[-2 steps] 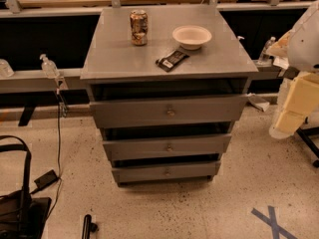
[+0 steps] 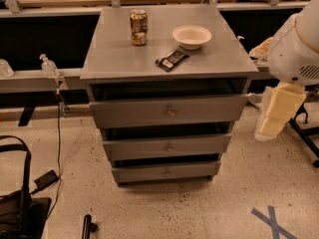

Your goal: Open top drawer

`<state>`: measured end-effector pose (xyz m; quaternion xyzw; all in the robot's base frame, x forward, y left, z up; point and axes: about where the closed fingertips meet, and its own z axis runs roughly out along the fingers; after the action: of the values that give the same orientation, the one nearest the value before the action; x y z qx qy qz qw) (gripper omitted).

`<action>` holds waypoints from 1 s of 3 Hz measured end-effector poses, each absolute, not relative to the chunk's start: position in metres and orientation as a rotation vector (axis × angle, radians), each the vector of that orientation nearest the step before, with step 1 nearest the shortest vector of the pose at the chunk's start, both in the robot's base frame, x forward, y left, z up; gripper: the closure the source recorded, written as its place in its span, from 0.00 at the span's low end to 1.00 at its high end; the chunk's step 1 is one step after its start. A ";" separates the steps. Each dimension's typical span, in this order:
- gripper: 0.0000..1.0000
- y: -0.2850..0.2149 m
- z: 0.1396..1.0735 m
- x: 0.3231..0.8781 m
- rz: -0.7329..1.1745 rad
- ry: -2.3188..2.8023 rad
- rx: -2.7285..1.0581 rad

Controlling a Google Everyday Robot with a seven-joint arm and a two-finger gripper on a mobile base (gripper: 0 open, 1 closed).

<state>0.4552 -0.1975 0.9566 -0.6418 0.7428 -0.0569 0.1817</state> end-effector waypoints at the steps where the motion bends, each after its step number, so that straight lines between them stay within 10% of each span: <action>1: 0.00 -0.157 0.915 0.473 -0.205 1.935 -1.931; 3: 0.00 -0.149 0.920 0.487 -0.243 1.886 -1.888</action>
Offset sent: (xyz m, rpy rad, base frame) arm 0.0146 0.0358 -0.0370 -0.0245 -0.0485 0.1203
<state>0.4867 -0.1495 0.9201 -0.6858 0.6852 -0.0883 0.2289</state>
